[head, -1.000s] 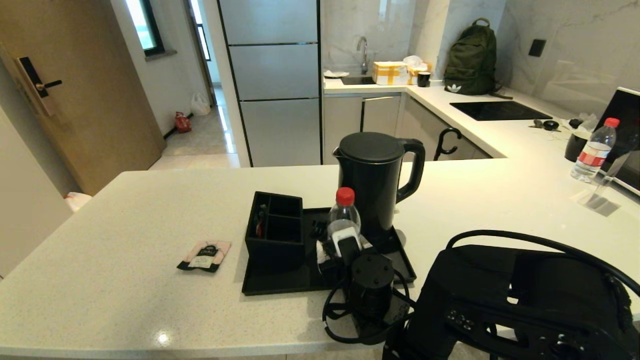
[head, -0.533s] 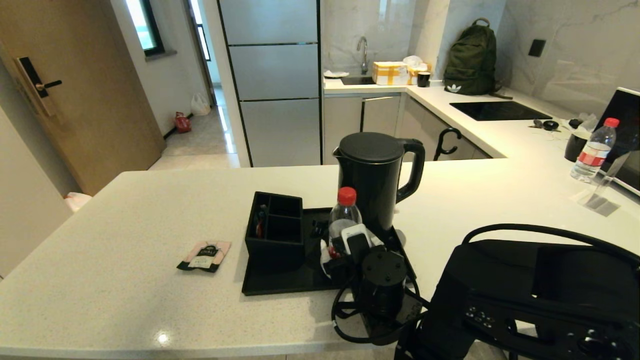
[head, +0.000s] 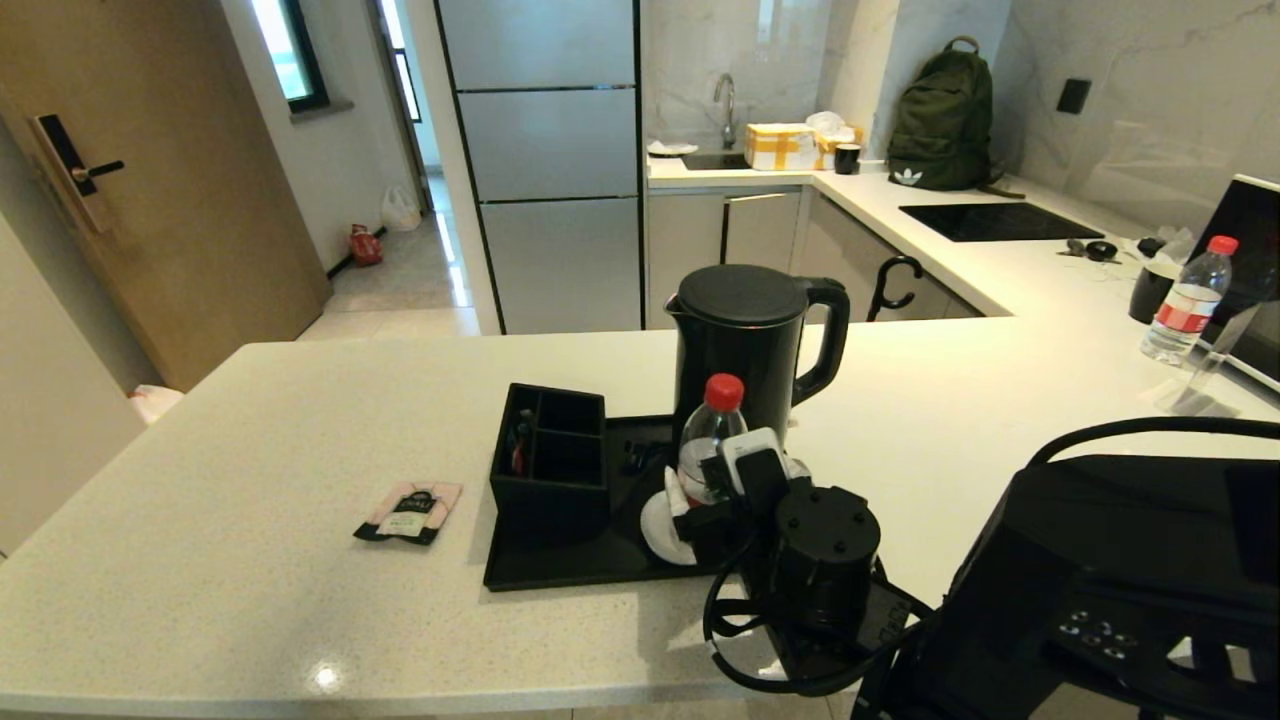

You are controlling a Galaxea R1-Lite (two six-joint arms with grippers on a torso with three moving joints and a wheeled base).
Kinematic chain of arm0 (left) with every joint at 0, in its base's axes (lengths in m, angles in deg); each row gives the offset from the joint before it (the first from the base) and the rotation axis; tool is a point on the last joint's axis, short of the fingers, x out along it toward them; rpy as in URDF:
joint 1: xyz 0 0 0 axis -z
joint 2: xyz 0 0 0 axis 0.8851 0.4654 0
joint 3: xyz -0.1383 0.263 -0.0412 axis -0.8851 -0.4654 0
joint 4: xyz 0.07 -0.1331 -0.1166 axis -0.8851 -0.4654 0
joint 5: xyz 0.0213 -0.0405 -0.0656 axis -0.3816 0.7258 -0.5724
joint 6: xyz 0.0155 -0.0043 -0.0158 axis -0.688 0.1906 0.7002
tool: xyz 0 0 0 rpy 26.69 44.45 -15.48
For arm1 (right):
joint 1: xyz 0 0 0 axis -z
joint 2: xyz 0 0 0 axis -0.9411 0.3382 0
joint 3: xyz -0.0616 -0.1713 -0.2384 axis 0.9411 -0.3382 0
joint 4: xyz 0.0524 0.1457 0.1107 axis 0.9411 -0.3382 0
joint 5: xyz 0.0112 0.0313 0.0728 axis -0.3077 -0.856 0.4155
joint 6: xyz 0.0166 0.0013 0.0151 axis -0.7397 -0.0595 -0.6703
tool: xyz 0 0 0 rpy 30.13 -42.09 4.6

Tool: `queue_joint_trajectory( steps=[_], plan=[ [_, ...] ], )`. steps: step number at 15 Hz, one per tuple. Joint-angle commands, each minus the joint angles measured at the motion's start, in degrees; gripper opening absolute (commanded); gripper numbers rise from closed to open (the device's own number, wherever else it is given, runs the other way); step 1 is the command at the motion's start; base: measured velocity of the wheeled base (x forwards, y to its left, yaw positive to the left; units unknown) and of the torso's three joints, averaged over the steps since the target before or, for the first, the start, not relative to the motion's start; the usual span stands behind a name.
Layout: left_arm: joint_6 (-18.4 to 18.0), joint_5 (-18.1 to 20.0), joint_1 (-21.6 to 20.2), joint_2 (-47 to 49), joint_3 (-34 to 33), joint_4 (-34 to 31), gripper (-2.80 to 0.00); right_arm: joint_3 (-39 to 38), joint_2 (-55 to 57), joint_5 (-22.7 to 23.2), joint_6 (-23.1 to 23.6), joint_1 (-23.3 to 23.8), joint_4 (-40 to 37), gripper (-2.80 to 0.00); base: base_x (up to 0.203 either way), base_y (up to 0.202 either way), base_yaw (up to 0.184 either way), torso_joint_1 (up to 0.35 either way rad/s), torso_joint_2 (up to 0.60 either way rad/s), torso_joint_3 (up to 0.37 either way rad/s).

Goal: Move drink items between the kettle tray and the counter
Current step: Return the bottled water to its original position, then return the tea bag to its original position

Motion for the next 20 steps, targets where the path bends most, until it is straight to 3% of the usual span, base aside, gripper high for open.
queue_joint_trajectory(
  steps=[1,11,15,20],
  plan=[
    [0.0,0.0,0.0,0.1,0.0,0.0,-2.80,-2.7,-3.2,-0.2,0.1,-0.7,0.4,0.00,0.000,0.000,0.000,0.000,0.00,0.000],
    [0.0,0.0,0.0,0.1,0.0,0.0,-2.80,-9.3,-7.6,-0.6,0.0,-4.3,0.3,0.00,0.000,0.000,0.000,0.000,0.00,0.000],
    [0.0,0.0,0.0,0.1,0.0,0.0,-2.80,-9.7,-9.8,-3.9,0.1,-7.5,-0.4,0.00,0.000,0.000,0.000,0.000,0.00,0.000],
    [0.0,0.0,0.0,0.1,0.0,0.0,-2.80,-11.0,-23.8,-4.1,0.1,-5.5,-7.4,0.00,0.000,0.000,0.000,0.000,0.00,0.000]
  ],
)
